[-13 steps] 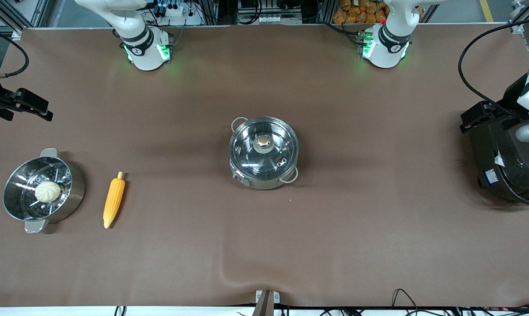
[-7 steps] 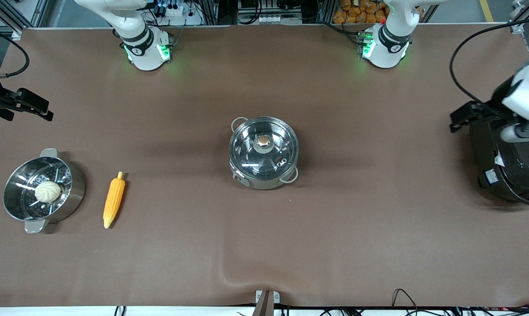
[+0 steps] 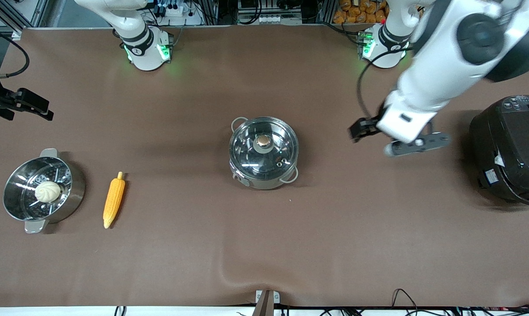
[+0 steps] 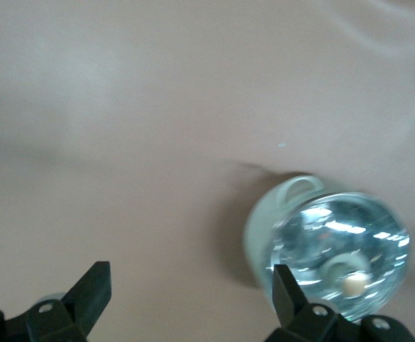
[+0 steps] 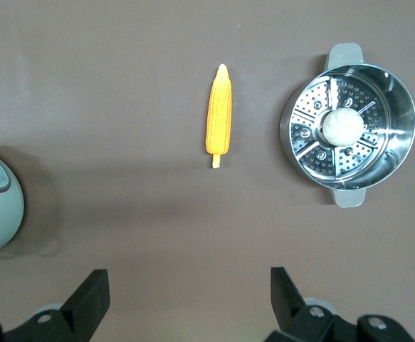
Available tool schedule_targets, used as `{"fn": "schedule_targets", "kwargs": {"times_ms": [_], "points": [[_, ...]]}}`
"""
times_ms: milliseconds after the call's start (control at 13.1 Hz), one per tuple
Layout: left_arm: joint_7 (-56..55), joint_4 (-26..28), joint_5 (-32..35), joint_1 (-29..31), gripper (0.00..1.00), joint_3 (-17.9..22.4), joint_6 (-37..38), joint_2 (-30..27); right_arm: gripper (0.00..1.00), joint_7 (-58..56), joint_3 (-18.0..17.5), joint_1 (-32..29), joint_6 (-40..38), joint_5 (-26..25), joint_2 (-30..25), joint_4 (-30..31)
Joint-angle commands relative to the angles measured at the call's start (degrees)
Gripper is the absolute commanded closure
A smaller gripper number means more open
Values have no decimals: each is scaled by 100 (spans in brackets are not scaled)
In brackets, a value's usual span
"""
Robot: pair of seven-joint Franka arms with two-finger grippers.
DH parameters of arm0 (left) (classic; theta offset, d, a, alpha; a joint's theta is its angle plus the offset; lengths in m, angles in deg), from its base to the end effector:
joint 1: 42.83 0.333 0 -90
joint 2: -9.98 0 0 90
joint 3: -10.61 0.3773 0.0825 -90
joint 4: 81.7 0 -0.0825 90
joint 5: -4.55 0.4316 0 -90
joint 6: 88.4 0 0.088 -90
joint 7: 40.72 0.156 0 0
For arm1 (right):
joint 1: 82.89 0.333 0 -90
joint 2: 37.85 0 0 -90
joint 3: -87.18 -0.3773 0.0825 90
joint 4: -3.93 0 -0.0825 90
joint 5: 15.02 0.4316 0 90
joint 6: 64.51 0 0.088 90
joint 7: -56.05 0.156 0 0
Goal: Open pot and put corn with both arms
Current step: 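Reach the left gripper to the lid knob while the right gripper reaches the corn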
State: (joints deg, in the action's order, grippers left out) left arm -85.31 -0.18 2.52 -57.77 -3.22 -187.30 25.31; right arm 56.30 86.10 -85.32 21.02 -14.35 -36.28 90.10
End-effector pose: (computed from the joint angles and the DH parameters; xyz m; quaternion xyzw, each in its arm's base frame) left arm 0.6292 -0.3282 0.5580 0.9880 0.1445 -0.0119 0.0523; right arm 0.6026 -0.0125 0.6481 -0.9997 0.0136 0.0192 0.0063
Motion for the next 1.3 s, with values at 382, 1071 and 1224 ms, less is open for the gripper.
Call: {"fn": "schedule_targets", "kwargs": {"times_ms": [382,1071,1224], "points": [[-3132,-918,-26,-1581,0,127,-840,1683,0,-60,28,102,665,56,948,-21],[-4496,-576,871,-2434,0,373,-1043,2079,0,-69,64,-284,2817,-40,3189,-21],[-4515,-208,1037,-2461,0,364,-1043,1957,0,-104,64,-320,3257,-128,3576,-13]]}}
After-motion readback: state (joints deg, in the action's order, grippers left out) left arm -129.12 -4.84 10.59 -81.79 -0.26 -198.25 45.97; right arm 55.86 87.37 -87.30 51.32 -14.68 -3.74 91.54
